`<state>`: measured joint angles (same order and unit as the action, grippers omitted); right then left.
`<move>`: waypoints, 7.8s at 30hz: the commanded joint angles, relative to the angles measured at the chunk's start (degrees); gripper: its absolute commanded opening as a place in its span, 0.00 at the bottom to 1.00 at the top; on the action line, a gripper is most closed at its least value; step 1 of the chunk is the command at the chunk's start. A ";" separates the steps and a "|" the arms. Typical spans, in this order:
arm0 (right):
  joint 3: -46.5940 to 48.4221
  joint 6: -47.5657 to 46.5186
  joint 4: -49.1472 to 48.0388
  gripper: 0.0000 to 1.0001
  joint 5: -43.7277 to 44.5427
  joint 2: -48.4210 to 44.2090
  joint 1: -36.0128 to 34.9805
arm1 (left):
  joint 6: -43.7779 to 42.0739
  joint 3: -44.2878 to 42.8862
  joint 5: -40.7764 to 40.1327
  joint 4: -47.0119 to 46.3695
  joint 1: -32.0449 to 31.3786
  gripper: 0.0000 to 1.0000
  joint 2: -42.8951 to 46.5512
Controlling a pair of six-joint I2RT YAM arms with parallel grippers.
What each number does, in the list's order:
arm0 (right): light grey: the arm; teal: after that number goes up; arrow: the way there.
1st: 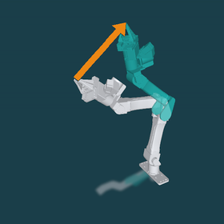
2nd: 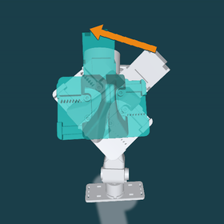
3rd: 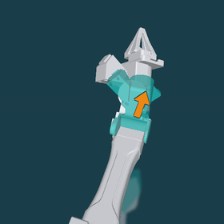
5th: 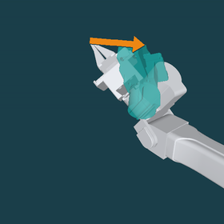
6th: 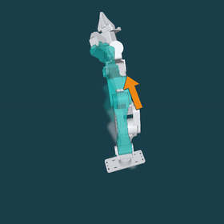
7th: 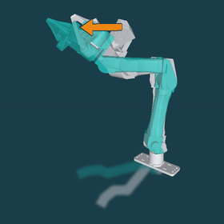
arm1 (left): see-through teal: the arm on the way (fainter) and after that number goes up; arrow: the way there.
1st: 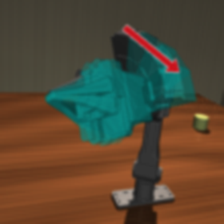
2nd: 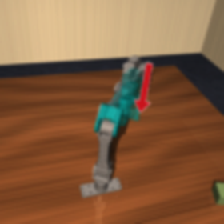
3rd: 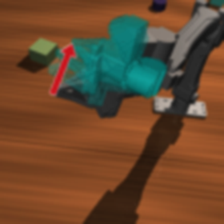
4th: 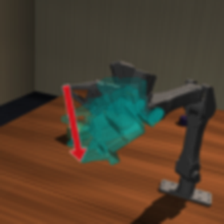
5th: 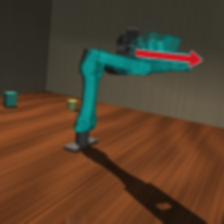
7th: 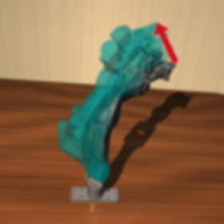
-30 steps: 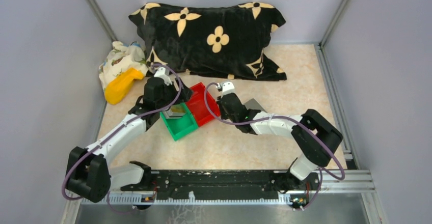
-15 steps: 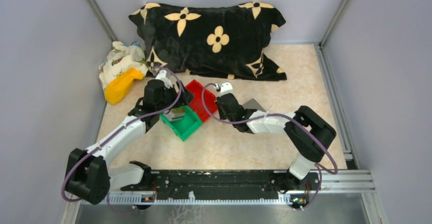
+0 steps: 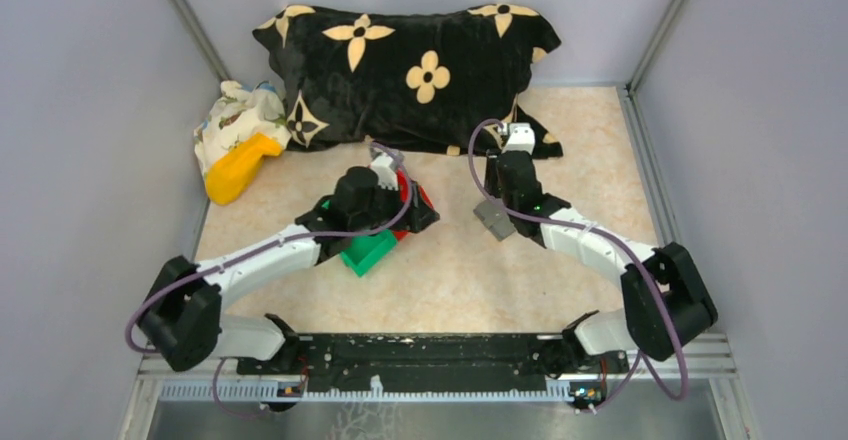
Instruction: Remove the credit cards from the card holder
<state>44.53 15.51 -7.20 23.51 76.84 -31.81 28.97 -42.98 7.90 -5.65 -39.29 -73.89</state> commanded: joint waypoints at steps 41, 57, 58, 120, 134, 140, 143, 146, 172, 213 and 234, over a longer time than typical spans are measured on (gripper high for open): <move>-13.73 14.91 11.31 0.21 -5.41 -14.11 -7.91 | -9.16 -7.04 -2.72 -8.22 -15.64 0.88 -16.51; -21.80 17.62 7.29 0.00 -6.07 -14.77 -7.91 | -18.73 -14.52 -13.80 -2.75 -19.69 0.80 -25.21; -21.97 17.61 7.05 0.00 -6.31 -14.46 -7.91 | -19.31 -15.37 -14.13 -2.26 -19.69 0.80 -26.18; -25.81 19.17 3.55 0.00 -8.98 -13.08 -7.91 | -15.99 -12.41 -16.57 -4.33 -19.71 0.00 -27.07; -24.37 15.08 3.52 0.05 -10.56 -16.19 -8.06 | -14.03 -9.24 -21.78 -6.56 -19.72 0.13 -23.65; -21.44 10.46 5.39 0.21 -8.80 -21.35 -8.69 | -13.15 -7.75 -22.36 -8.08 -19.77 0.34 -22.03; -20.18 9.21 5.16 0.27 -8.91 -21.46 -8.70 | -12.86 -7.09 -22.50 -8.71 -19.74 0.52 -21.20; -18.98 8.38 4.31 0.32 -8.90 -18.80 -8.70 | -12.42 -6.25 -23.13 -9.27 -19.77 0.61 -20.20; -7.99 9.50 -5.88 0.00 -11.41 4.35 -11.51 | -11.24 0.05 -32.07 -2.85 -20.30 1.00 0.23; -8.76 9.98 -2.54 0.02 -8.41 6.19 -13.01 | -6.81 2.29 -34.72 -1.98 -19.95 1.00 5.17; -12.05 14.95 -3.59 0.03 -10.53 1.67 -21.39 | -6.36 3.21 -33.83 -3.03 -19.60 1.00 4.81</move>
<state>32.27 28.16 -9.37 12.91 80.51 -51.03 21.87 -40.53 -26.50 -6.57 -59.11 -68.86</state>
